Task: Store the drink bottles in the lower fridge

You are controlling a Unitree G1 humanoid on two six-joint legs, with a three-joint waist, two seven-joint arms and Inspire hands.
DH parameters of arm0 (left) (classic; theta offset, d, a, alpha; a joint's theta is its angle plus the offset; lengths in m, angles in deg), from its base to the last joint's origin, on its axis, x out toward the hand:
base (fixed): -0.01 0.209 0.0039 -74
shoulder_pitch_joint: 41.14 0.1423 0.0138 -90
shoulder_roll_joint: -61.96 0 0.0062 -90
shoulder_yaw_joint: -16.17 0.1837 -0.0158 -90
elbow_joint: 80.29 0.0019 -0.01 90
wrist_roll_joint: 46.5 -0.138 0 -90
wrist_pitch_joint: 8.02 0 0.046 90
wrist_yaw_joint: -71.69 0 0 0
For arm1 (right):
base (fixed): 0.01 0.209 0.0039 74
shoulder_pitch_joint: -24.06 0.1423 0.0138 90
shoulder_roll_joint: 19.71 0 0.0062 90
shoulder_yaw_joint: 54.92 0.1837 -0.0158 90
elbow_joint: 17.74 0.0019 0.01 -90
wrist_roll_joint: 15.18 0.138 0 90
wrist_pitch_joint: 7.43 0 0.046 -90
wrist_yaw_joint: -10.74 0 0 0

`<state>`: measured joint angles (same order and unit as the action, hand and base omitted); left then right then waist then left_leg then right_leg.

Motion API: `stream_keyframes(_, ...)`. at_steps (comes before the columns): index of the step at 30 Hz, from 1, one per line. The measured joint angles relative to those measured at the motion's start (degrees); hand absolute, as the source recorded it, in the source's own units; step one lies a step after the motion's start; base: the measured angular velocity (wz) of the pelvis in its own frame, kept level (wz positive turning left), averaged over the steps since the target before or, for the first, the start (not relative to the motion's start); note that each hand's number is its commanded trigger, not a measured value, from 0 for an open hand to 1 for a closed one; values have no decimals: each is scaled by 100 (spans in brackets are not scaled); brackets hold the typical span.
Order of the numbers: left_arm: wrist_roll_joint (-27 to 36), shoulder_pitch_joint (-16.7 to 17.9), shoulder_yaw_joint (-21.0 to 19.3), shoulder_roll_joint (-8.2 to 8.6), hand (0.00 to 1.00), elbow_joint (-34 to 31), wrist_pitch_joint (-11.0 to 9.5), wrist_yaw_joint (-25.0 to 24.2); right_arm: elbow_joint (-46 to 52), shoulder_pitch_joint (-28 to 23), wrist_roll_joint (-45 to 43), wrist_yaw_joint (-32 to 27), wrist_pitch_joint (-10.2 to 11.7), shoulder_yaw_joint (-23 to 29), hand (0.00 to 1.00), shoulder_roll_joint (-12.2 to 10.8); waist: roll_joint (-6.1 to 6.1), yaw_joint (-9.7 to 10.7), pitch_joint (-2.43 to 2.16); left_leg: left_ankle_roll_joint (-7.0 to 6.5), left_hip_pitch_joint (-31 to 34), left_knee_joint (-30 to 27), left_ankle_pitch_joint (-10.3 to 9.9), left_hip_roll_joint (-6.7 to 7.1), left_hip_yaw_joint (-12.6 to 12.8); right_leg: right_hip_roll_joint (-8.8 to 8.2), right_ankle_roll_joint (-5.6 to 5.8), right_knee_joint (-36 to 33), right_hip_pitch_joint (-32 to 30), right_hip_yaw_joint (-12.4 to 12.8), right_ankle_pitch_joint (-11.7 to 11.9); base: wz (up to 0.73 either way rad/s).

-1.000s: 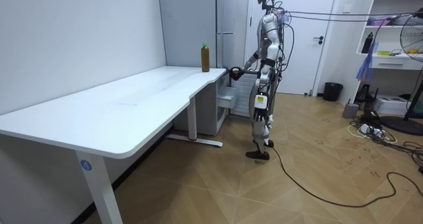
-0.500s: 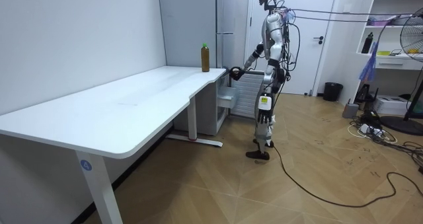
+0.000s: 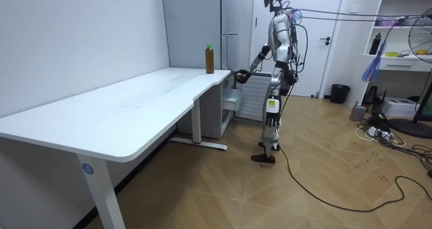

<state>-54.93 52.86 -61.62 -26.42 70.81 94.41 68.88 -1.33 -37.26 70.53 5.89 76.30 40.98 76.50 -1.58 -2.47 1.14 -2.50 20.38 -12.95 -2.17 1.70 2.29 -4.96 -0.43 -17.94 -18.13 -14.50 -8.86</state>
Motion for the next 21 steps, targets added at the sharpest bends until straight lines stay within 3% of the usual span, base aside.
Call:
stream_keyframes(13, -5, -36, -24, -22, 0, 80, -17, -6, -150, 57, -88, -162, 59, -27, 0, 215, 140, -104, 86, 66, 30, 28, 11, -32, 9, -4, -137, -86, -75, -4, -68, 0)
stream_keyframes(21, -5, -68, -24, -30, 0, 82, -23, -10, -149, 60, -93, -163, 56, -29, 0, 224, 143, -171, 84, 79, 33, 18, 19, -84, 15, 9, -137, -90, -77, -15, -57, 0)
